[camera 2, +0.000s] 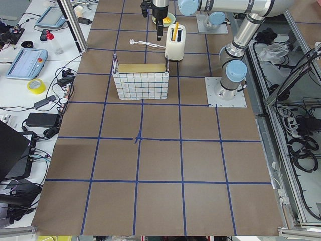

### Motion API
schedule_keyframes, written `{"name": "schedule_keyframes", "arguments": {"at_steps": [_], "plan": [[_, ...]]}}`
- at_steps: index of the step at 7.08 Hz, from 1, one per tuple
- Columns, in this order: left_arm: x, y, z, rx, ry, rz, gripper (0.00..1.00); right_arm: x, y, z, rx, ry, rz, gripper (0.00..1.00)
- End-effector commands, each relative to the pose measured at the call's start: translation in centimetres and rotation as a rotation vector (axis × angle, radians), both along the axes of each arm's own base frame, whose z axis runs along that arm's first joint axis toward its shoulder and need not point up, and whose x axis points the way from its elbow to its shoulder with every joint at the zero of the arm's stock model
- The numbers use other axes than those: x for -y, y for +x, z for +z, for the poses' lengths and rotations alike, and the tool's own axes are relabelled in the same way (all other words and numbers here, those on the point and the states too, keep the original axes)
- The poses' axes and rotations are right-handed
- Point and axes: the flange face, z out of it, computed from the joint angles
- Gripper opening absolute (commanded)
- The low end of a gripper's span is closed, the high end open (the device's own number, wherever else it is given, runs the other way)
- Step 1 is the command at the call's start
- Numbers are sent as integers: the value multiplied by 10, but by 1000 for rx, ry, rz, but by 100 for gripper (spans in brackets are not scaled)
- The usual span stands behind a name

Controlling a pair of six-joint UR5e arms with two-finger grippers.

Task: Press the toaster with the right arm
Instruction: 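Lift the right gripper up and away from the toaster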

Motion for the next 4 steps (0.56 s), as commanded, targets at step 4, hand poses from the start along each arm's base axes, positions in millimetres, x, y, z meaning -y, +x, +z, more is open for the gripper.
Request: {"name": "schedule_keyframes", "arguments": {"at_steps": [4], "plan": [[0, 0, 0, 0, 0, 0, 100, -5, 64, -2, 14, -169, -30, 100]]}}
